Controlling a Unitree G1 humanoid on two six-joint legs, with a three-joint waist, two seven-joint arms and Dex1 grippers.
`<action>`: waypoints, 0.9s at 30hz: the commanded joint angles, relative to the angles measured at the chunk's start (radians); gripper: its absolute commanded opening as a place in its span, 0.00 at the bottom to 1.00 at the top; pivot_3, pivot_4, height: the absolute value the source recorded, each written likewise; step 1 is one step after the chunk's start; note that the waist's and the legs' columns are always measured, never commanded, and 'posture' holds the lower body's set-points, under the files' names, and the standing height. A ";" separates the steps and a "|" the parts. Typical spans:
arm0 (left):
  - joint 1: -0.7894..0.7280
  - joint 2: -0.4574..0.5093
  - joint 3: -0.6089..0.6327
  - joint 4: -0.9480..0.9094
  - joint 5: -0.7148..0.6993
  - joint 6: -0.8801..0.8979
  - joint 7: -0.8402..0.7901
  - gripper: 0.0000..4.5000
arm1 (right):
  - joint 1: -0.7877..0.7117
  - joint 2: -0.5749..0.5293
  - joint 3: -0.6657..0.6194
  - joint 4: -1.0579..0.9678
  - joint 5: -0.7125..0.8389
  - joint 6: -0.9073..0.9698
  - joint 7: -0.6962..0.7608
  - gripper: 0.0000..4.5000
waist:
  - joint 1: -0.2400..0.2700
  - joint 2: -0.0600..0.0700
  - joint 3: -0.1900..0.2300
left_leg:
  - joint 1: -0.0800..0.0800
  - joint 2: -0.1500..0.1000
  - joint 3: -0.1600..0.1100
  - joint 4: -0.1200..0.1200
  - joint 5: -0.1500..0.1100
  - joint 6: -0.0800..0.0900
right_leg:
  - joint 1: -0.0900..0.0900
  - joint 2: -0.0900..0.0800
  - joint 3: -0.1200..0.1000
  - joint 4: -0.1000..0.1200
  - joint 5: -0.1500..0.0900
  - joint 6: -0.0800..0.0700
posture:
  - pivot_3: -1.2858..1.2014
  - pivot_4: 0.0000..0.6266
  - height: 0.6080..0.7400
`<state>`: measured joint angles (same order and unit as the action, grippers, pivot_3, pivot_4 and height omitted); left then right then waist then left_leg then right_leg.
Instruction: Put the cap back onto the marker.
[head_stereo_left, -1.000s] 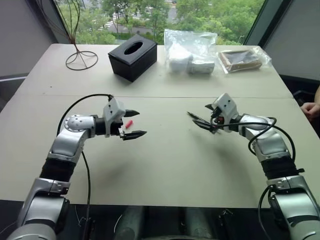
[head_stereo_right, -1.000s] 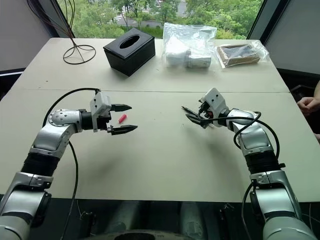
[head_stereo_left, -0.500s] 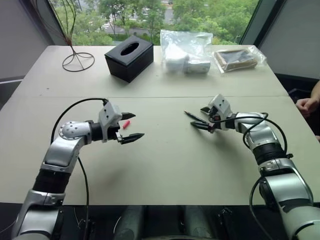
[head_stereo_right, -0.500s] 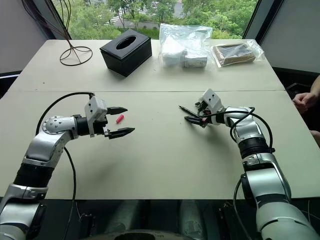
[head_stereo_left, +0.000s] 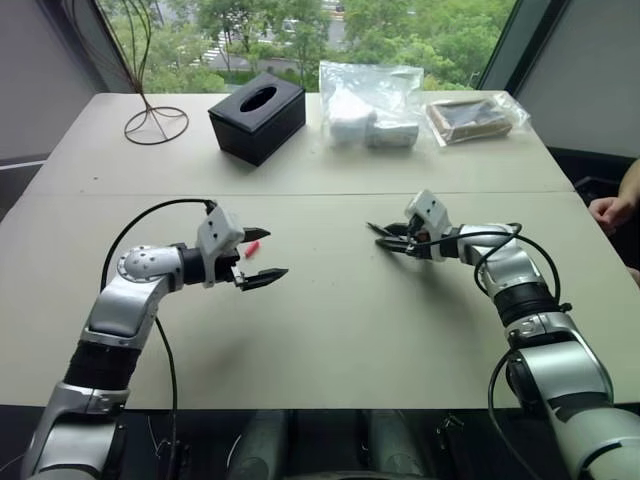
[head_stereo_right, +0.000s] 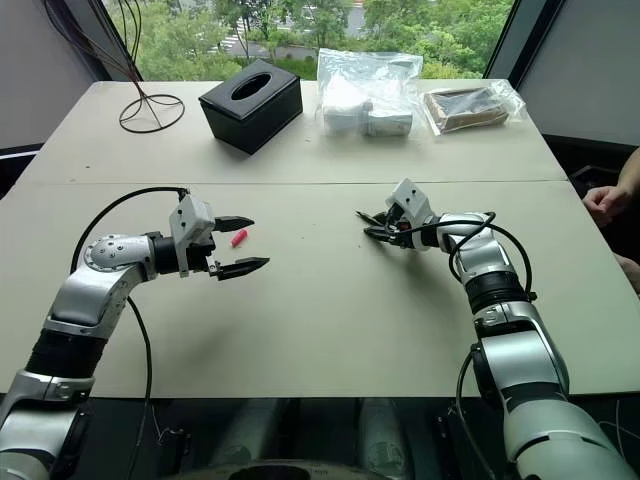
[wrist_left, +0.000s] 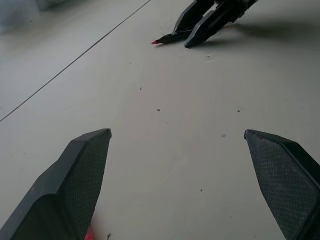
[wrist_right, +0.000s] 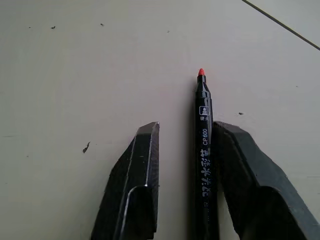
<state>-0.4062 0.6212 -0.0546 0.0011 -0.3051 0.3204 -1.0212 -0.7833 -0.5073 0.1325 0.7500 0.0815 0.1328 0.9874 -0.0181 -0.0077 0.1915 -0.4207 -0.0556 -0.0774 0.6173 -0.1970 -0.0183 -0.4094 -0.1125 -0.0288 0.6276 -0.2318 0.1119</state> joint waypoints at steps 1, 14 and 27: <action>-0.019 0.005 0.014 -0.023 -0.004 -0.015 0.002 1.00 | -0.002 -0.001 -0.014 0.008 -0.005 0.011 0.004 0.02 | 0.000 0.000 0.000 | 0.000 0.000 0.000 0.000 0.000 0.000 | 0.000 0.000 0.000 0.000 0.000 0.000 | 0.52 0.24 1.00; -0.024 0.050 0.078 0.042 0.023 -0.035 0.056 1.00 | -0.023 -0.051 0.013 -0.142 -0.056 0.059 -0.013 0.02 | 0.000 0.000 0.000 | 0.001 0.000 0.000 0.000 0.000 0.000 | 0.000 0.000 0.000 0.001 0.000 0.000 | 0.52 0.24 1.00; -0.016 0.075 0.175 0.222 0.001 -0.025 0.110 1.00 | 0.089 -0.031 0.018 -0.877 0.024 0.638 -0.101 0.02 | 0.010 0.001 0.000 | -0.001 0.001 -0.002 -0.001 0.000 -0.001 | -0.003 -0.001 0.000 0.003 -0.001 -0.001 | 0.52 0.24 1.00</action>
<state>-0.4264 0.7072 0.1012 0.2280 -0.2770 0.2864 -0.9169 -0.6939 -0.5441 0.1759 -0.0557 0.0841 0.7327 0.9101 -0.0084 -0.0071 0.1918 -0.4222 -0.0553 -0.0790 0.6172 -0.1968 -0.0188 -0.4116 -0.1148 -0.0289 0.6300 -0.2326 0.1107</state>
